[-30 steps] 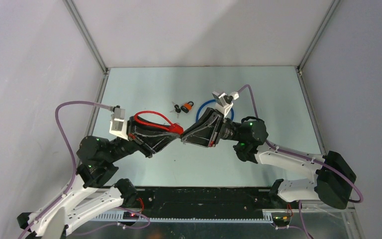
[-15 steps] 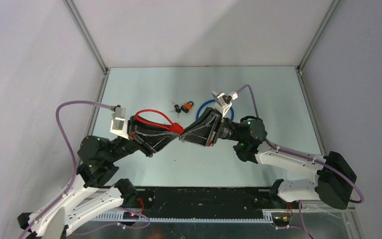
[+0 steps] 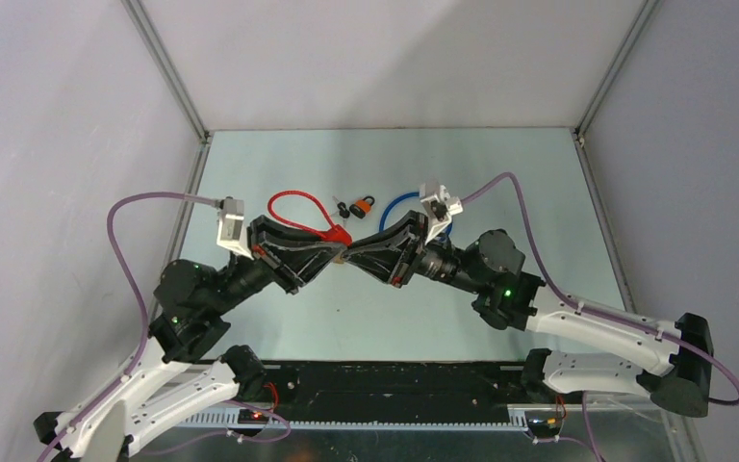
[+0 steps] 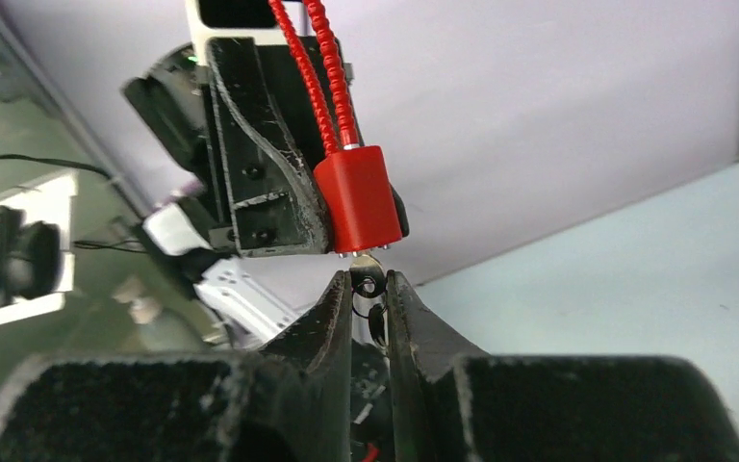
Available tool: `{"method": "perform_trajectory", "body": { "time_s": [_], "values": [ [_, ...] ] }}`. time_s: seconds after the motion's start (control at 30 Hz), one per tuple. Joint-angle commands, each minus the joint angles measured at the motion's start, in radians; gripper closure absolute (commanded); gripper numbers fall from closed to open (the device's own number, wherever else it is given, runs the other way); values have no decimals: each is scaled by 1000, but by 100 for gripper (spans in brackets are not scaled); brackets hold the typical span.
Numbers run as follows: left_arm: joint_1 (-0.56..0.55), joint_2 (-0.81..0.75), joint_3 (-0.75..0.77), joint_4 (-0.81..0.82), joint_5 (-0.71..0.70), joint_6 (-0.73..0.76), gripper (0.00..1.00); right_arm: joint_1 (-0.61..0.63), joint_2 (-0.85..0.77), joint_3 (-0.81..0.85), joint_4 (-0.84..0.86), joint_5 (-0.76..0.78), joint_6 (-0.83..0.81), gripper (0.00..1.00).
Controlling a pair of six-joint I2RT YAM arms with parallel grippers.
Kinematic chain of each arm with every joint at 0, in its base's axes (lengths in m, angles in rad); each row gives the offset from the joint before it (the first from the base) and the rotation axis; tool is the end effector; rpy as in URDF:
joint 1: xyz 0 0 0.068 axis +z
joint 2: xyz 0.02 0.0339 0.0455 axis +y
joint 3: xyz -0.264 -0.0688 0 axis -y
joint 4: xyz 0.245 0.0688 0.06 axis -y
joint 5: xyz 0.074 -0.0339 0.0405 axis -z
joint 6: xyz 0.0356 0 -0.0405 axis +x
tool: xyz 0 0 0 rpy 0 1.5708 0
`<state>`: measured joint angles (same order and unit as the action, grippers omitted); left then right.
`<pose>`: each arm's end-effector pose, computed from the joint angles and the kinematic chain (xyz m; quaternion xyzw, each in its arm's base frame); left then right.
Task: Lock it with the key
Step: Lock the lock.
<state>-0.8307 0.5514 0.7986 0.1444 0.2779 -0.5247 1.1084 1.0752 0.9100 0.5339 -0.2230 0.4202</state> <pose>0.0724 -0.0937 0.4112 0.1977 0.5267 -0.5761 0.5930 0.1033 0.2249 0.4038 -0.2760 0.4981 0.6126 0.5481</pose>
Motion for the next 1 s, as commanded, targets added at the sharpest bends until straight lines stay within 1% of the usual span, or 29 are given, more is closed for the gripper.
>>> {"method": "perform_trajectory", "body": {
  "time_s": [0.0, 0.03, 0.1, 0.23, 0.3, 0.37, 0.4, 0.43, 0.47, 0.5, 0.53, 0.57, 0.6, 0.67, 0.77, 0.8, 0.87, 0.97],
  "values": [
    [-1, 13, 34, -47, -57, -35, 100, 32, -3, 44, -196, 263, -220, 100],
    [-2, 15, 36, -61, -64, -37, 100, 39, -1, 53, -207, 289, -236, 100],
    [0, 22, 45, -93, -112, -47, 100, 67, 10, 73, -238, 404, -288, 100],
    [-1, 32, 65, -163, -192, -64, 100, 120, 46, 103, -273, 533, -373, 100],
    [-1, 33, 68, -181, -218, -68, 100, 126, 53, 108, -279, 540, -386, 100],
    [0, 30, 68, -184, -225, -70, 100, 123, 47, 109, -285, 497, -369, 100],
    [-1, 27, 70, -184, -226, -71, 100, 119, 43, 109, -296, 470, -355, 97],
    [-1, 25, 71, -184, -226, -72, 100, 106, 32, 109, -307, 395, -347, 92],
    [-3, 24, 72, -184, -225, -71, 100, 98, 27, 109, -314, 353, -327, 79],
    [-2, 21, 73, -184, -225, -71, 100, 78, 14, 110, -328, 253, -316, 73],
    [-1, 19, 74, -184, -224, -70, 100, 68, 8, 109, -335, 211, -292, 56],
    [-1, 16, 74, -184, -219, -70, 100, 51, -5, 109, -349, 136, -268, 50],
    [-1, 15, 74, -185, -215, -70, 100, 43, -13, 108, -356, 103, -257, 41],
    [0, 11, 75, -184, -203, -69, 100, 20, -32, 99, -365, 19, -228, 33],
    [-1, 5, 79, -184, -180, -68, 100, -23, -62, 83, -346, -127, -168, 26],
    [0, 4, 79, -184, -173, -69, 100, -37, -71, 71, -338, -172, -157, 22],
    [0, 4, 78, -184, -168, -74, 100, -56, -81, 53, -310, -221, -131, 19],
    [1, 4, 77, -182, -151, -89, 100, -82, -86, 32, -253, -258, -66, 20]
  ]
}}
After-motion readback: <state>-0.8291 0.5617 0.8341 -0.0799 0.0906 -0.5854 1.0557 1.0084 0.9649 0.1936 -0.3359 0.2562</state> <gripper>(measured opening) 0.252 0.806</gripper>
